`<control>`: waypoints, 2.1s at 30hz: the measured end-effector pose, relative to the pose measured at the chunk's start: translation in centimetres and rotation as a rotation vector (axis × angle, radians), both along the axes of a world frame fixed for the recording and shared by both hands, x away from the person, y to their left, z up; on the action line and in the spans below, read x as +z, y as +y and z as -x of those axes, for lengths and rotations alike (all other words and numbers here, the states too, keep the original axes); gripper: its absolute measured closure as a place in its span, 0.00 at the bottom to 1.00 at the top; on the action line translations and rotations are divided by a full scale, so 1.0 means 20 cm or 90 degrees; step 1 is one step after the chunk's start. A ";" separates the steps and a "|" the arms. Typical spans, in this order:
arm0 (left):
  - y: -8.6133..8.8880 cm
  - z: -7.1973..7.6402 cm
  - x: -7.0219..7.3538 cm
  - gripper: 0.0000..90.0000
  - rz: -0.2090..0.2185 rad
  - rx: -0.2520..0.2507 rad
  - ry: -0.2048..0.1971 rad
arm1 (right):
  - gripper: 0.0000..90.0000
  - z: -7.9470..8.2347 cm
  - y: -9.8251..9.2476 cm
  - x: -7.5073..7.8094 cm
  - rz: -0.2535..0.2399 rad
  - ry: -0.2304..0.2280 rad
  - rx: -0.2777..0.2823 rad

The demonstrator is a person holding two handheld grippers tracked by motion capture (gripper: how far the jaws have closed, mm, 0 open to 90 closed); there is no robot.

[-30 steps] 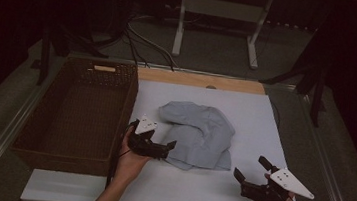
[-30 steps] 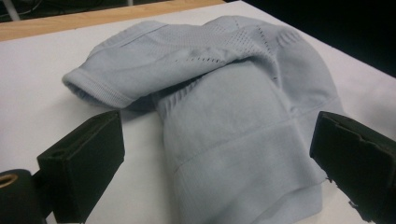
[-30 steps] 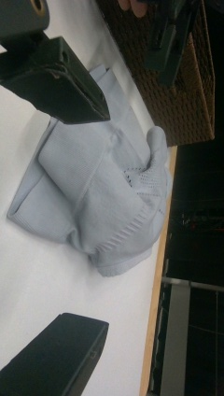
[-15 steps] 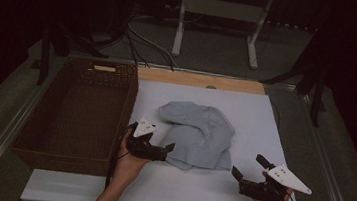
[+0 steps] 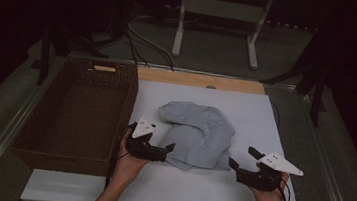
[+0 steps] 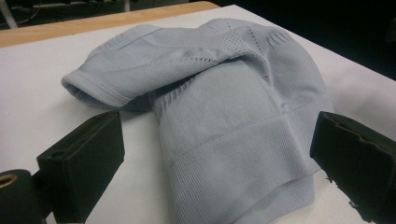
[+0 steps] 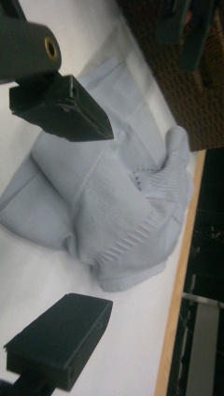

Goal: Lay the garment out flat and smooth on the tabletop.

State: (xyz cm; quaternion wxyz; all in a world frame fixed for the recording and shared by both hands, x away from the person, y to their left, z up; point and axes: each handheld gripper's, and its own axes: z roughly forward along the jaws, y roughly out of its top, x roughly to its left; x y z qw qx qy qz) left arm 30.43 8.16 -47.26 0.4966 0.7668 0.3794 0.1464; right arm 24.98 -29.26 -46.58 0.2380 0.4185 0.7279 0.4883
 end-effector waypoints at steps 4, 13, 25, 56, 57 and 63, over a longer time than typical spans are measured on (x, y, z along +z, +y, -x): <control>0.00 0.01 0.01 0.05 0.002 -0.003 -0.005 | 0.22 -0.02 0.02 -0.03 0.025 0.016 0.003; 0.01 0.01 0.02 0.05 0.007 -0.004 -0.005 | 0.29 -0.07 0.04 -0.09 0.049 0.054 0.009; 0.01 0.02 0.02 0.05 0.011 -0.007 -0.006 | 0.52 -0.11 0.08 -0.19 0.088 0.134 0.021; 0.01 0.02 0.00 0.05 0.011 -0.015 0.003 | 0.97 -0.05 0.09 -0.16 0.177 0.160 -0.011; 0.01 0.02 0.00 0.05 0.011 -0.015 0.003 | 0.97 -0.03 0.09 -0.15 0.176 0.154 -0.016; 0.00 0.02 -0.01 0.05 0.009 -0.014 0.004 | 0.97 0.03 0.03 -0.11 0.180 0.144 -0.028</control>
